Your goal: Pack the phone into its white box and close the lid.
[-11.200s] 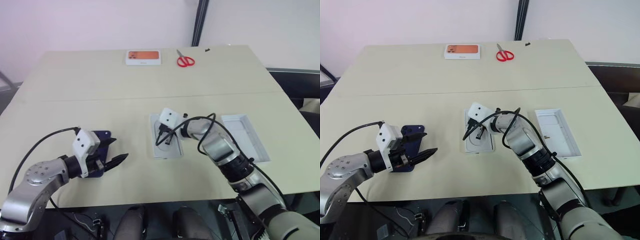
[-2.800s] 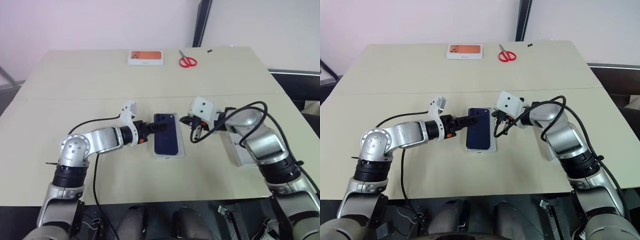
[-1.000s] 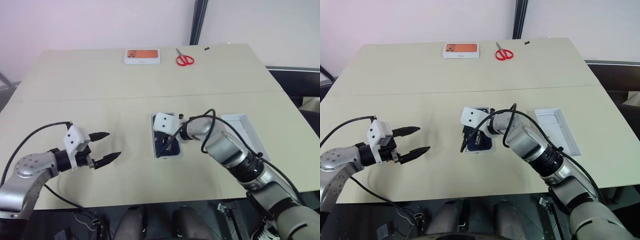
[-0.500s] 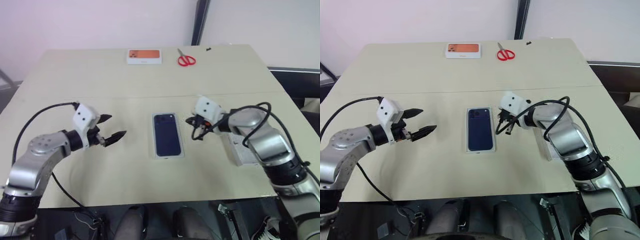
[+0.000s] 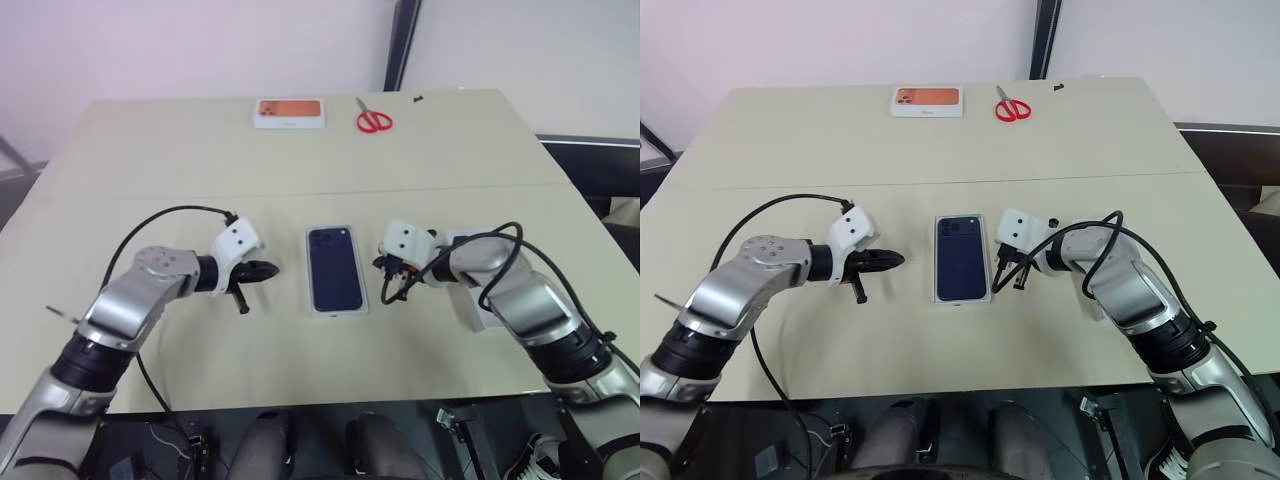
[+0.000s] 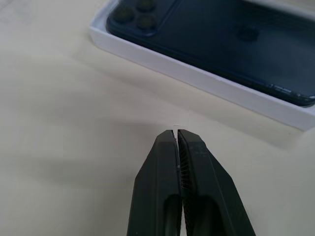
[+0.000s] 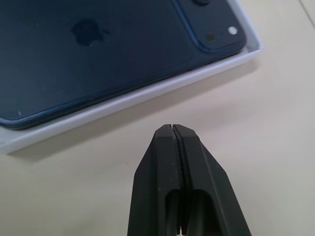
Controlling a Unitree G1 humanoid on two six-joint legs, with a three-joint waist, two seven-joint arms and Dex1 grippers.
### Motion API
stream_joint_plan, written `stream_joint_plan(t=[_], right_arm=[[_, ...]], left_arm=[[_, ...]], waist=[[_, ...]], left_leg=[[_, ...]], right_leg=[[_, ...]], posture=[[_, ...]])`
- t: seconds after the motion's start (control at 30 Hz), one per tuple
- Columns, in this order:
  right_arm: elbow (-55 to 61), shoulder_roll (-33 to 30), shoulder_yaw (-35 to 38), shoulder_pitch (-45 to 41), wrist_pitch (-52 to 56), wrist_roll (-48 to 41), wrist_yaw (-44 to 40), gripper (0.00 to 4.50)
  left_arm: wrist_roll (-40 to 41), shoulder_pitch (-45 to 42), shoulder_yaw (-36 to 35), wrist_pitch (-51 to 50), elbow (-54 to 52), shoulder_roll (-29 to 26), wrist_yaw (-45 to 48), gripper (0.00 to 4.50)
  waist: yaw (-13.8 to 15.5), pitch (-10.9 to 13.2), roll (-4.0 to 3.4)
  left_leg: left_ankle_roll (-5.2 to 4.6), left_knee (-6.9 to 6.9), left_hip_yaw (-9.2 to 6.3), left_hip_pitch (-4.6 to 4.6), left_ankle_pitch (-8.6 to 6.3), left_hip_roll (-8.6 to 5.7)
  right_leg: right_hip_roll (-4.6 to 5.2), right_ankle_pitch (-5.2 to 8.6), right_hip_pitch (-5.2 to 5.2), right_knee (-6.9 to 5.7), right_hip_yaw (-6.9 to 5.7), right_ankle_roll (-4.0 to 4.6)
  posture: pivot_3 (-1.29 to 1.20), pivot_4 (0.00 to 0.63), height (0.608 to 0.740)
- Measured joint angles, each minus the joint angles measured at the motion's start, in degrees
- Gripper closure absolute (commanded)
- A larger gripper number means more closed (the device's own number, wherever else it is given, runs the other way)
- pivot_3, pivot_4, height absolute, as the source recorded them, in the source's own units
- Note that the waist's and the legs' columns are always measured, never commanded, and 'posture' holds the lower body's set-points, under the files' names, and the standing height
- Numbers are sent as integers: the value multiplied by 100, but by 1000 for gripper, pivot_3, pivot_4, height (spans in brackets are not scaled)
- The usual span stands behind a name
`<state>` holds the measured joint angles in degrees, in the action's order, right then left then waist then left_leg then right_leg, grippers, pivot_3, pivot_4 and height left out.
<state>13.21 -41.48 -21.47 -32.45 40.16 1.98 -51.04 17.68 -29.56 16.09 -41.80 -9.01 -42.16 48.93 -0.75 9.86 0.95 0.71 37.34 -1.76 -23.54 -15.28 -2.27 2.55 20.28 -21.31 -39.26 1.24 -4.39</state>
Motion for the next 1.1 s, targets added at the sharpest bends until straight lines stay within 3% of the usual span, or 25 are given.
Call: stream_joint_plan(t=[0.53, 1.1], right_arm=[[-85, 112, -308, -21, -177, 382, -124, 4500], [1054, -1134, 276, 943, 199, 344, -687, 4500]], left_arm=[[-656, -851, 1026, -573, 325, 975, 247, 4471], [-988, -1086, 1473, -763, 442, 1981, 242, 4471]], waist=[[27, 0, 0], [148, -1, -1]], left_leg=[[-1, 24, -3, -2, 1, 0], [-23, 70, -6, -4, -13, -1]], right_leg=[[-2, 0, 10, -9, -5, -1], [0, -3, 42, 2, -9, -14]], posture=[[0, 150, 740], [0, 150, 740]])
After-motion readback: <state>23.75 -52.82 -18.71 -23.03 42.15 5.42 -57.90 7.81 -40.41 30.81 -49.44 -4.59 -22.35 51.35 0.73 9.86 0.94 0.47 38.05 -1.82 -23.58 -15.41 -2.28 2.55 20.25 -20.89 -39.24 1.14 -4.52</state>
